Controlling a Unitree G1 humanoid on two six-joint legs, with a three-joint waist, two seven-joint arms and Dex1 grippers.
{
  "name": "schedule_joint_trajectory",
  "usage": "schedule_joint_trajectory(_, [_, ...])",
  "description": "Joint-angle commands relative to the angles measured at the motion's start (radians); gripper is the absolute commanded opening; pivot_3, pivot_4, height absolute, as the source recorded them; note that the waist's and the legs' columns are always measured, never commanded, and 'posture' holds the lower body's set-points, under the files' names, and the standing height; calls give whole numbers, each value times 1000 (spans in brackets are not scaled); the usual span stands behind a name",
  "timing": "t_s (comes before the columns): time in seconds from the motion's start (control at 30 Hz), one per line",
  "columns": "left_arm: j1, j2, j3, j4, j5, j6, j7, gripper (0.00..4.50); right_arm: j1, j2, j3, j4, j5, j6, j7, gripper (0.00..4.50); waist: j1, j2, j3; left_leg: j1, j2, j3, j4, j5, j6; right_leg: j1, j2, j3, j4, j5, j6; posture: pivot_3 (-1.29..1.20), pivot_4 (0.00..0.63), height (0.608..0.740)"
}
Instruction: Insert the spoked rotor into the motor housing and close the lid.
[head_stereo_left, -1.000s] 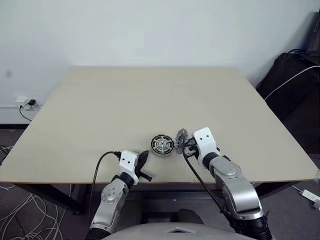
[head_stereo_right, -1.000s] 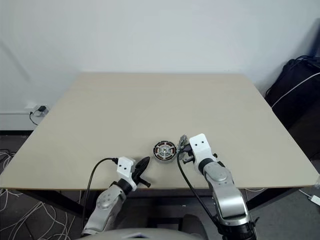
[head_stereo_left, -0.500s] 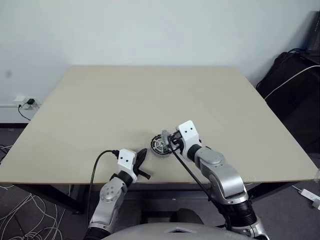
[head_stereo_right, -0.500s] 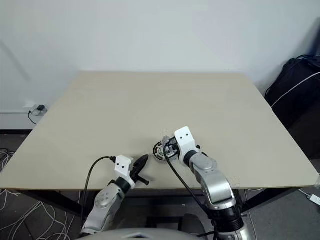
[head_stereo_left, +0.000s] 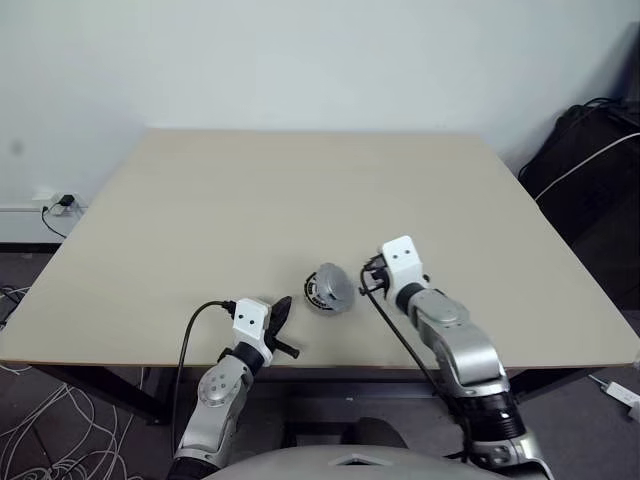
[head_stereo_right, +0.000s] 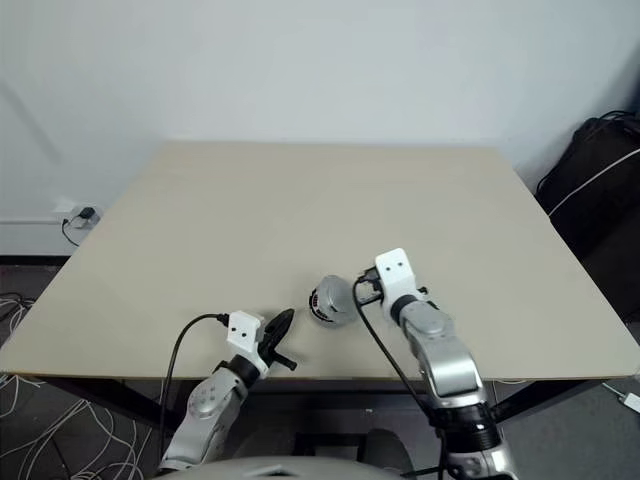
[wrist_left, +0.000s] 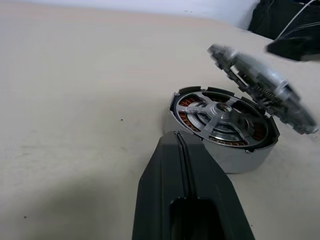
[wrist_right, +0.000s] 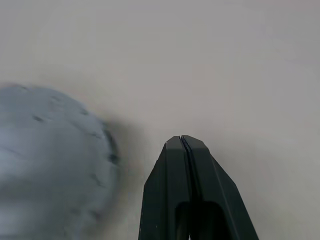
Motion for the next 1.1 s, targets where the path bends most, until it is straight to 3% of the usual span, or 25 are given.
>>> schedule_joint_trajectory(0.03, [-5, 1, -5, -50, -2, 1, -4, 0, 30, -64, 59, -119, 3, 88, 56, 31, 0, 0, 0, 0, 0, 0, 0, 0, 0, 0, 0, 0, 0, 0, 0, 0, 0, 740])
schedule_joint_trajectory(0.2, [-14, 3, -5, -45, -3, 6, -10, 0, 53, -102, 89, -252, 118, 153, 178, 31, -1, 1, 0, 0, 0, 0, 0, 0, 0, 0, 0, 0, 1, 0, 0, 0, 0, 740])
schedule_joint_trajectory(0.4, [-15, 3, -4, -50, -4, 10, -12, 0, 32, -126, 108, -260, 168, 170, 229, 31, 3, -2, 2, 1, 0, 0, 2, 0, 1, 2, 0, -1, 0, 0, 1, 0, 0, 740])
schedule_joint_trajectory(1.1, [-6, 8, 7, -64, -6, 10, 2, 0, -75, -62, 172, -11, 190, 90, 237, 31, 3, -3, 2, 0, 0, 0, 2, 0, 1, 1, 0, -1, 0, 0, 1, 0, 0, 740])
